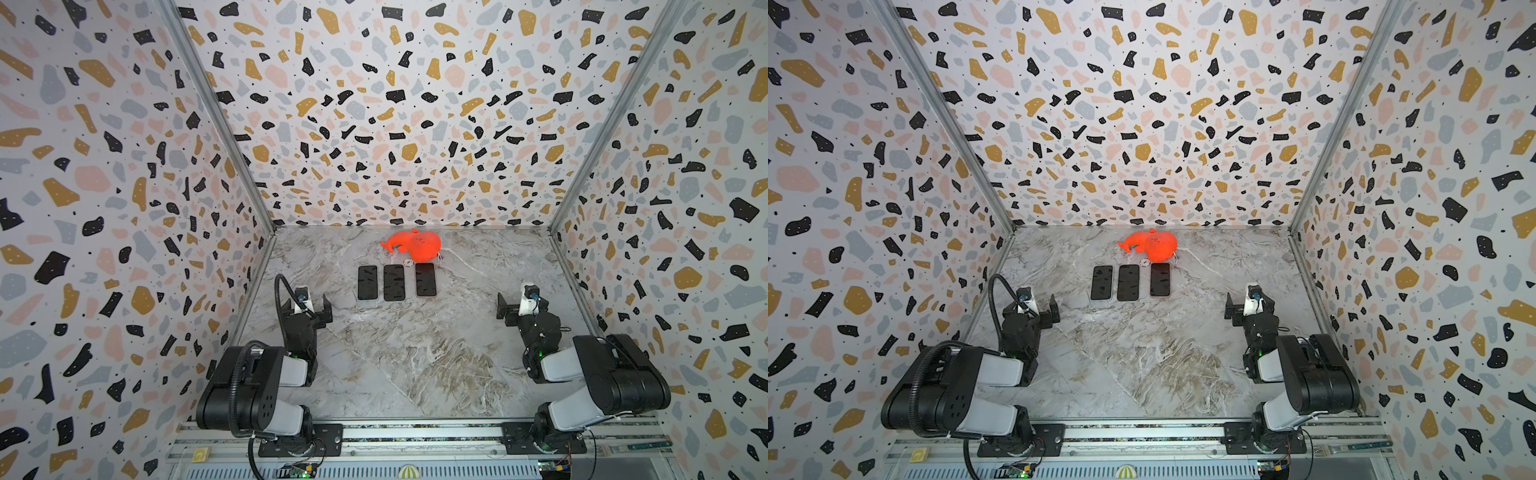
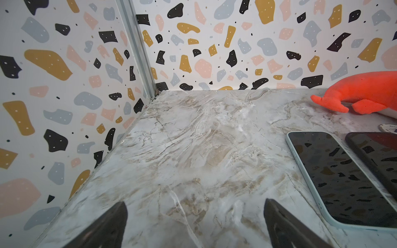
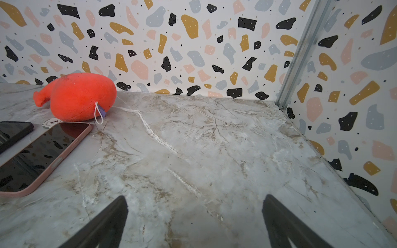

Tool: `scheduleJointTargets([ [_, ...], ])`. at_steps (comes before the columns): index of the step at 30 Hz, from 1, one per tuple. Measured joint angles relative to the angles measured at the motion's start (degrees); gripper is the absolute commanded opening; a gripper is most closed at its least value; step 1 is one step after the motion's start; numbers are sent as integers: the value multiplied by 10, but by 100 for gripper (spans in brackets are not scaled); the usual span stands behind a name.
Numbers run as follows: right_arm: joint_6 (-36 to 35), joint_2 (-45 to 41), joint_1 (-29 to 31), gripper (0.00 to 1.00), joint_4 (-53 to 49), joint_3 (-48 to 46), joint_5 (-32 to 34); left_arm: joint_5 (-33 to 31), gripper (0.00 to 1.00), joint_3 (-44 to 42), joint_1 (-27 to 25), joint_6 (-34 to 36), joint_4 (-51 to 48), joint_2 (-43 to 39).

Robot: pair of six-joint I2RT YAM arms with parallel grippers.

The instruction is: Put the phone into the phone case

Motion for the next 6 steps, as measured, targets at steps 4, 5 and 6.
scheduleJointTargets([
  [4,0,2,0,99,-9,7,0,-13,100,7,0,-4,-1,1],
  [5,0,2,0,99,-10,7,0,-18,100,9,0,-5,-1,1],
  [6,0,2,0,99,-12,7,0,-23,100,10,0,-7,0,1],
])
